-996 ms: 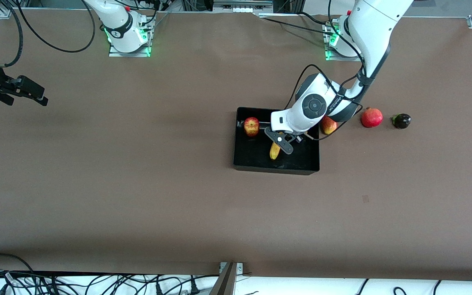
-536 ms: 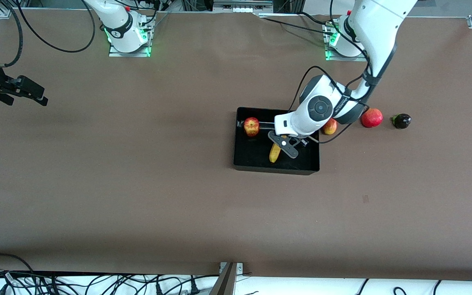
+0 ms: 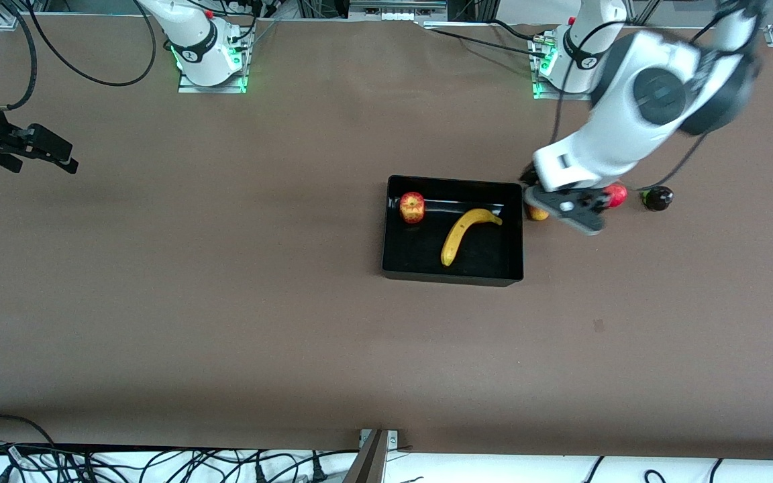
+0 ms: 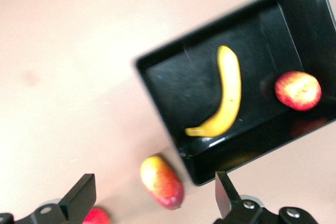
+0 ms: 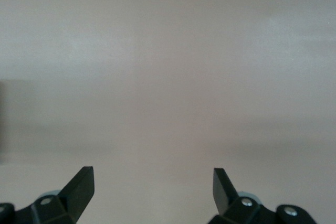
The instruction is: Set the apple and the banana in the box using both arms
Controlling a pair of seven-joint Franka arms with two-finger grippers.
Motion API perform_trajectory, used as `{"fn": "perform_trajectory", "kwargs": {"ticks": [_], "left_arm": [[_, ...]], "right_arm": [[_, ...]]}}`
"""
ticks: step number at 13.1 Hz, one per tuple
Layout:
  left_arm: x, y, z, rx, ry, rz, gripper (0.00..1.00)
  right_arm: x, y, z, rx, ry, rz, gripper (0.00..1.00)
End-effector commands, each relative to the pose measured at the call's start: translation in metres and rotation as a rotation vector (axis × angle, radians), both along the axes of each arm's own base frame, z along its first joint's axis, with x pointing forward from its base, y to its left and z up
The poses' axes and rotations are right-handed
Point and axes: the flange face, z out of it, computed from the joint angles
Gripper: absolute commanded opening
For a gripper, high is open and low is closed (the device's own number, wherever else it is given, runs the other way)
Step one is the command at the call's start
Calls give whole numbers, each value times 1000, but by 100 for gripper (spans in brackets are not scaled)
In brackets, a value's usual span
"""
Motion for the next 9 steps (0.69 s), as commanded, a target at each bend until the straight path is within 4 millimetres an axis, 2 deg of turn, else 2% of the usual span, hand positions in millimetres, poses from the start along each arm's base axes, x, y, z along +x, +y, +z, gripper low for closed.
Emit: {"fn": "perform_trajectory", "kwargs": {"ticks": [1, 2, 3, 5, 6, 9], "left_arm": [[-16, 30, 43, 73, 10, 34, 100], [-18, 47, 60, 93, 9, 72, 100], [-15, 73, 72, 96, 22, 177, 100], [-11, 123, 82, 86, 49, 360, 100], [-10, 139, 86, 62, 59, 394, 100], [-12, 141, 87, 53, 80, 403, 100]], "right_arm": [[1, -1, 4, -2, -3, 0, 100], [1, -1, 4, -2, -1, 2, 100], [1, -1, 4, -2, -2, 3, 100], [1, -1, 4, -1, 0, -1, 100], [1, -1, 4, -1, 0, 0, 100], [1, -1, 4, -1, 0, 0, 100]]}}
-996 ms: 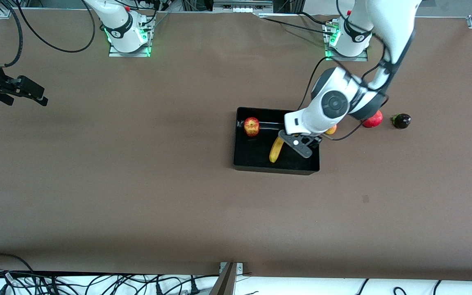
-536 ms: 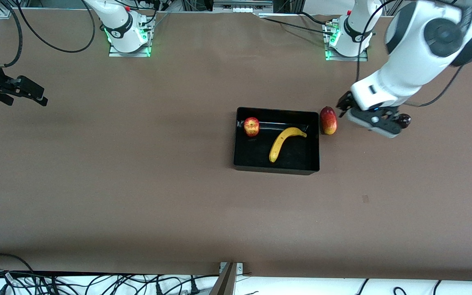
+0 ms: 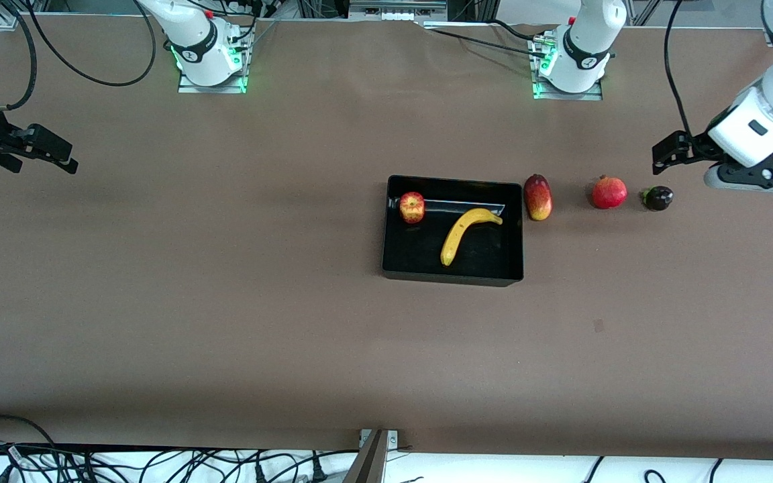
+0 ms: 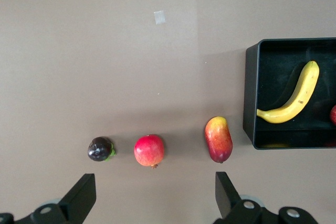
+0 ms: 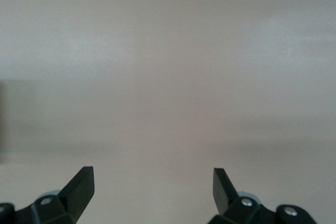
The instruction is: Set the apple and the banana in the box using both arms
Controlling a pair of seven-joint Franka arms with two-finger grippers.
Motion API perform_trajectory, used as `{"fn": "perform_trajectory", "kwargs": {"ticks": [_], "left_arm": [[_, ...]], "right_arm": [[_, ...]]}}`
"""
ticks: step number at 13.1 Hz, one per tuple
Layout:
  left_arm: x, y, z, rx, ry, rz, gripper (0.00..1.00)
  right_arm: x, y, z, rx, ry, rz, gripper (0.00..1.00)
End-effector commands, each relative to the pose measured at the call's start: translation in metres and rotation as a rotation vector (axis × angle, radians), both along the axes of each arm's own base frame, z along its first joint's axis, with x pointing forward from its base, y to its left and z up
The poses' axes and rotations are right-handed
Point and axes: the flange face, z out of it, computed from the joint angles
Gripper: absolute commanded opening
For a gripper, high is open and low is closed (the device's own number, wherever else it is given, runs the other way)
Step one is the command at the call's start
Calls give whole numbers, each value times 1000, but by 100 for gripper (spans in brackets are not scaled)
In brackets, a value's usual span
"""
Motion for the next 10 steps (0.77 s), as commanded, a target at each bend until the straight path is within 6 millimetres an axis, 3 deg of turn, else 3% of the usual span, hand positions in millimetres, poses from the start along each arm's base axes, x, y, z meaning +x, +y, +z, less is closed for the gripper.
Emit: {"fn": "perform_trajectory", "kwargs": {"ticks": [1, 10], "left_arm": [[2, -11, 4, -13, 14, 15, 100], [1, -15, 5, -25, 15, 23, 100]], "right_arm": [[1, 0, 4, 0, 0, 1, 100], [1, -1, 4, 0, 0, 1, 100]]}}
